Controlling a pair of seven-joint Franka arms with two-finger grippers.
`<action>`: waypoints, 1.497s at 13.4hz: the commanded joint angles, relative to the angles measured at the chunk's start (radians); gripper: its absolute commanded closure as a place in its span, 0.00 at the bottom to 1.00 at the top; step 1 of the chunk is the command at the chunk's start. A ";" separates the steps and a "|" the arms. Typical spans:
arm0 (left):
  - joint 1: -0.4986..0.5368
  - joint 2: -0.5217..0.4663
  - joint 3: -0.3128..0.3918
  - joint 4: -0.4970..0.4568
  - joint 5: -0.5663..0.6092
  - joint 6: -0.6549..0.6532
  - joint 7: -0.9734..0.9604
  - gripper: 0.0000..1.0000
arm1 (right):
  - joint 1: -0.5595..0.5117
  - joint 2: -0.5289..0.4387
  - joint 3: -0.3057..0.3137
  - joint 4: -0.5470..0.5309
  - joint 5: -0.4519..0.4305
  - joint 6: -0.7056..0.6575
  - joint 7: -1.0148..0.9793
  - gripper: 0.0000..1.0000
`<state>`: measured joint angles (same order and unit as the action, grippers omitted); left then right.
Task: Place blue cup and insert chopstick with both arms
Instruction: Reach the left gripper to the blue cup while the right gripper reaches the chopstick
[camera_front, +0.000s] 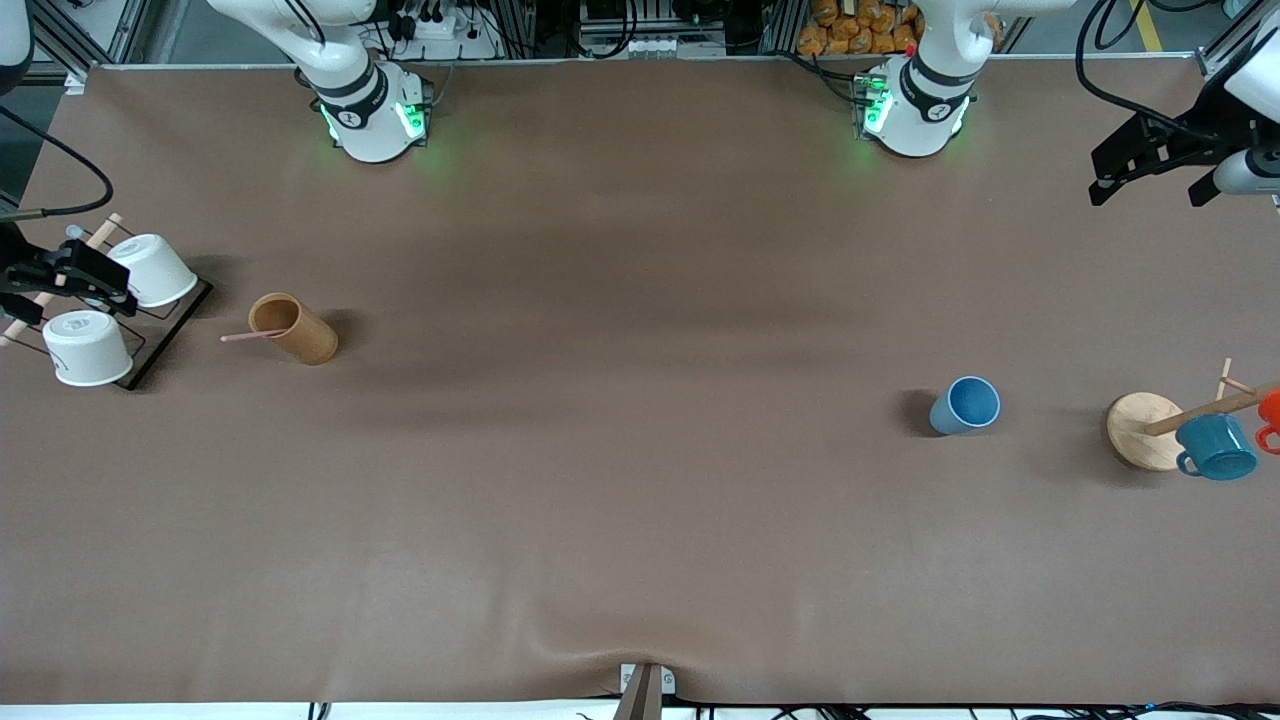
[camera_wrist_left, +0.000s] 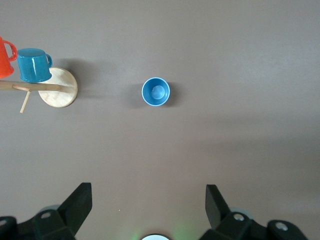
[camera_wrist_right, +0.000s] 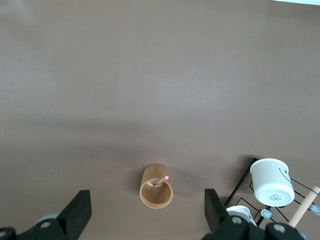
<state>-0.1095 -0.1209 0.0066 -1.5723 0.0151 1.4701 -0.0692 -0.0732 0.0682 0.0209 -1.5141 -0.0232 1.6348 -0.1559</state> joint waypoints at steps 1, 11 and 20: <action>0.005 0.007 0.000 0.018 -0.004 -0.014 0.012 0.00 | 0.015 -0.025 -0.015 -0.023 0.002 0.002 0.013 0.00; 0.036 0.164 0.024 -0.170 0.023 0.187 0.009 0.00 | -0.017 0.036 -0.018 -0.113 -0.011 0.054 0.012 0.00; 0.079 0.323 0.021 -0.477 0.022 0.794 0.009 0.00 | -0.069 0.090 -0.019 -0.371 -0.007 0.295 0.019 0.06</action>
<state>-0.0382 0.1786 0.0345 -2.0449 0.0278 2.2308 -0.0625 -0.1306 0.1525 -0.0090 -1.8635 -0.0262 1.9202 -0.1541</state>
